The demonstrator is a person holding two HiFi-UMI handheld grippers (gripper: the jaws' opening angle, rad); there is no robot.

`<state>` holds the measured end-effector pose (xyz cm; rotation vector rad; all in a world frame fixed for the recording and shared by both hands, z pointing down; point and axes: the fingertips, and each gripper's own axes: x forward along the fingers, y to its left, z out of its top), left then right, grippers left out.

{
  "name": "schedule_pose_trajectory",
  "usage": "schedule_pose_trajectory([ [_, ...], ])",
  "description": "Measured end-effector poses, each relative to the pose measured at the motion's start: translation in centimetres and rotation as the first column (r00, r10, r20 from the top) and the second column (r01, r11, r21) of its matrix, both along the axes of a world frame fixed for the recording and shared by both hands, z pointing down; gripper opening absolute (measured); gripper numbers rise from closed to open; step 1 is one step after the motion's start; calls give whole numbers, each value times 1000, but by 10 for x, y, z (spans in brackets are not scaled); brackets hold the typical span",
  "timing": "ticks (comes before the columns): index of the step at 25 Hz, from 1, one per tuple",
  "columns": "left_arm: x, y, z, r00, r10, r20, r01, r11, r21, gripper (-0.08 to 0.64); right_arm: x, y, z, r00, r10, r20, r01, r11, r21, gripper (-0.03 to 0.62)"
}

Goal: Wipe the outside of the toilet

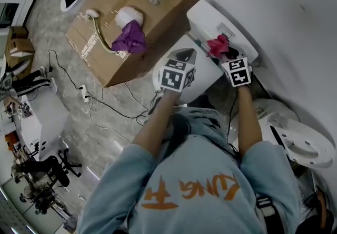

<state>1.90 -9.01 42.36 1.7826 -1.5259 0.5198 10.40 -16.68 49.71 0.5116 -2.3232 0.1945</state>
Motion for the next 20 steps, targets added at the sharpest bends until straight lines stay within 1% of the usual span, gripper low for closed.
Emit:
schedule_pose_trajectory([
  [8, 21, 0, 7, 998, 64, -2, -64, 998, -8, 25, 38, 4, 1, 996, 84, 29, -83, 996, -11, 64],
  [14, 36, 0, 12, 995, 97, -25, -97, 995, -13, 25, 69, 11, 0, 987, 157, 36, -156, 987, -25, 64],
  [18, 49, 6, 14, 994, 94, -62, -95, 995, -10, 25, 91, 17, -3, 976, 214, 39, -213, 977, -29, 64],
  [20, 48, 5, 16, 994, 79, -74, -79, 997, 0, 25, 97, 18, -4, 973, 230, 29, -229, 973, -26, 64],
])
